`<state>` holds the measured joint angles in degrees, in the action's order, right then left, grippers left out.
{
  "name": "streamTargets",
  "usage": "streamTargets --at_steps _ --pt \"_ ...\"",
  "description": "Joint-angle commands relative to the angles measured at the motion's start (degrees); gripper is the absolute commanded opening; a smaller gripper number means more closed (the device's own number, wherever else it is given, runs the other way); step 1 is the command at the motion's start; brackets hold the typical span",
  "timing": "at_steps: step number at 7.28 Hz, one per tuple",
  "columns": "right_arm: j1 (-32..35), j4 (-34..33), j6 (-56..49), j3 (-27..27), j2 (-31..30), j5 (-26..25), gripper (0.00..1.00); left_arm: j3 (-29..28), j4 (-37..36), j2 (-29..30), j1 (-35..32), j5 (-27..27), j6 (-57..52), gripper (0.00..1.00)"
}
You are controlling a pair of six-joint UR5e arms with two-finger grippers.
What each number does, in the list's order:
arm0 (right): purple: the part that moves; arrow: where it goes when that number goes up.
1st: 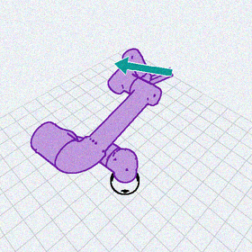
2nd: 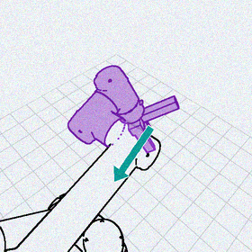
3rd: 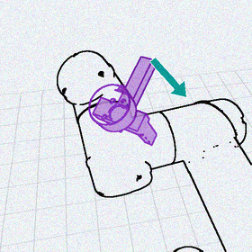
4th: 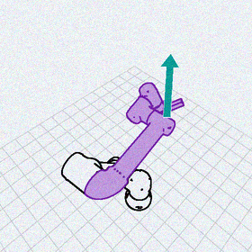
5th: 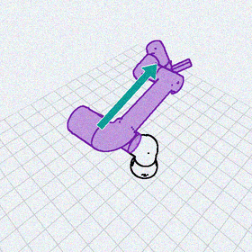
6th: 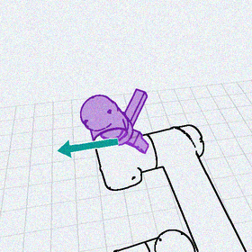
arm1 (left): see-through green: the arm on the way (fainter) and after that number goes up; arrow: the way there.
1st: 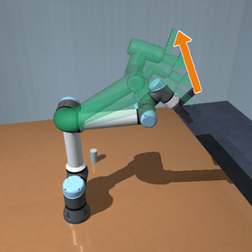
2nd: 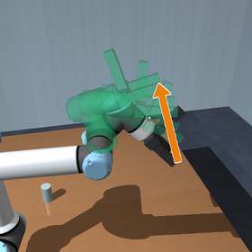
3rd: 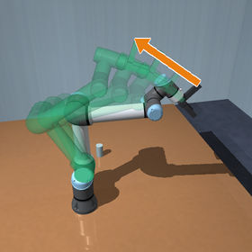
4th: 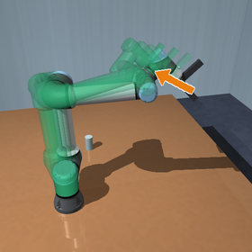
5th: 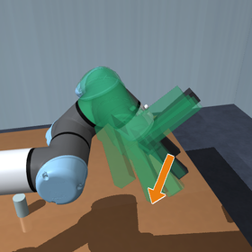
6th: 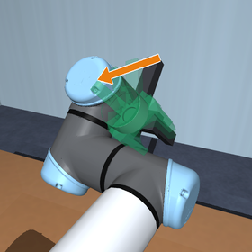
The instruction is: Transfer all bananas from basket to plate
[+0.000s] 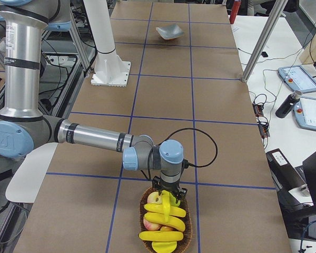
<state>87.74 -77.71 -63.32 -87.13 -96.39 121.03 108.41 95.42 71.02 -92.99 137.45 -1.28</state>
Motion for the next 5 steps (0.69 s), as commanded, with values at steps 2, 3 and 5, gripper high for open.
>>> streamTargets --at_steps 2,3,5 --pt "-0.1 0.0 -0.2 0.4 0.0 -1.5 0.01 0.0 0.0 0.0 0.0 0.1 0.0 1.0" --pt "-0.1 0.0 -0.2 0.3 0.0 -1.5 0.0 0.0 0.0 0.1 0.0 0.1 0.0 1.0" --pt "-0.1 -0.1 -0.1 -0.7 0.4 -1.5 0.0 0.0 0.0 0.1 0.0 0.1 0.0 1.0"
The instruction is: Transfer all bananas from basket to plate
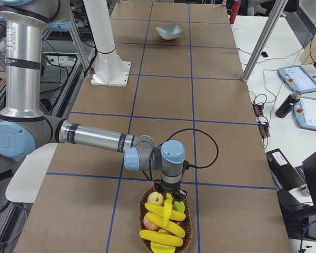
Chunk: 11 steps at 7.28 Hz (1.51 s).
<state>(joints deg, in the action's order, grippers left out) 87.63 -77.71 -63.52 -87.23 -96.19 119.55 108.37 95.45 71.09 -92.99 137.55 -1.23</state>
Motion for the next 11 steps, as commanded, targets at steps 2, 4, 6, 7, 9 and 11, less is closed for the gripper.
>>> streamTargets --at_steps 2,4,6,7,9,11 --pt "0.2 -0.4 0.2 -1.6 0.4 0.1 0.0 0.1 0.0 0.0 0.0 0.0 0.0 1.0" --pt "1.6 -0.7 0.3 -2.6 0.6 0.5 0.0 0.0 0.0 0.0 0.0 0.4 0.0 1.0" --pt "3.7 -8.5 0.7 -8.8 0.7 0.8 0.0 0.1 0.0 0.1 0.0 0.4 0.0 1.0" --pt "4.1 -13.1 0.9 -12.6 1.2 0.8 0.0 0.2 0.1 0.2 0.0 0.7 0.1 1.0" --pt "4.1 -15.4 3.4 -13.8 3.5 0.7 0.0 -0.1 1.7 3.0 0.0 3.2 0.2 1.0" --pt "4.1 -15.5 14.1 -13.9 6.6 2.1 0.0 -1.7 9.4 8.4 0.0 2.6 0.4 1.0"
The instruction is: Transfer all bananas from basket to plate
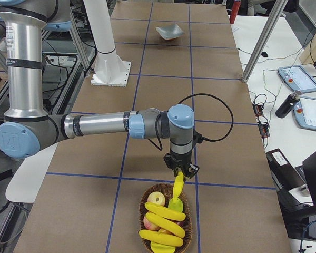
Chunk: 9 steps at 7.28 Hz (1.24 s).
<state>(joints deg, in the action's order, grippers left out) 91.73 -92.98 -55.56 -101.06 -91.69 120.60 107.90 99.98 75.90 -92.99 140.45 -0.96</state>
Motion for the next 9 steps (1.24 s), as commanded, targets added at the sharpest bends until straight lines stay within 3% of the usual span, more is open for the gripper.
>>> streamTargets --at_steps 1,3,4,6,9 --pt "-0.1 -0.3 11.7 0.0 4.0 2.7 0.0 -3.3 7.0 6.3 0.0 -0.2 0.3 1.0" --pt "-1.2 -0.2 21.0 -0.4 7.3 6.7 0.0 -5.9 7.1 13.5 0.0 0.3 2.6 1.0" --pt "-2.1 -0.1 26.0 -0.6 8.7 8.8 0.0 -4.9 7.7 16.3 1.7 1.2 11.8 1.0" --pt "-6.4 -0.1 38.4 -4.3 12.5 12.3 0.0 -5.9 21.0 18.5 9.9 0.6 18.5 1.0" --pt "-17.3 0.1 58.9 -6.2 21.5 11.5 0.0 -6.4 24.0 28.9 22.4 0.5 39.7 1.0"
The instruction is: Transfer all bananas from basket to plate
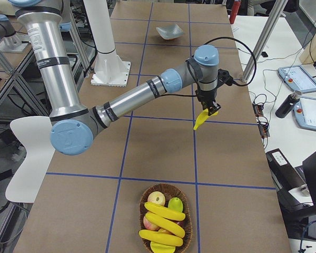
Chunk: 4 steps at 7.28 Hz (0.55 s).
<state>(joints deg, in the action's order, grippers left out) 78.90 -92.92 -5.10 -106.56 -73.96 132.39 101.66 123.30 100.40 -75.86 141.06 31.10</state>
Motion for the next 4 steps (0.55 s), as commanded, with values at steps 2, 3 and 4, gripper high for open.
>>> streamTargets --at_steps 2,3,4 --pt "-14.2 0.1 25.8 -4.3 9.7 -6.2 0.0 1.2 0.9 9.0 10.3 -3.7 27.8 1.0" --pt "-18.6 0.1 32.5 -7.3 11.9 -10.5 0.0 1.0 0.9 11.6 14.2 -6.8 39.0 1.0" --pt "-23.0 0.1 36.4 -8.7 14.1 -15.4 0.0 0.7 0.9 14.4 16.9 -9.0 47.0 1.0"
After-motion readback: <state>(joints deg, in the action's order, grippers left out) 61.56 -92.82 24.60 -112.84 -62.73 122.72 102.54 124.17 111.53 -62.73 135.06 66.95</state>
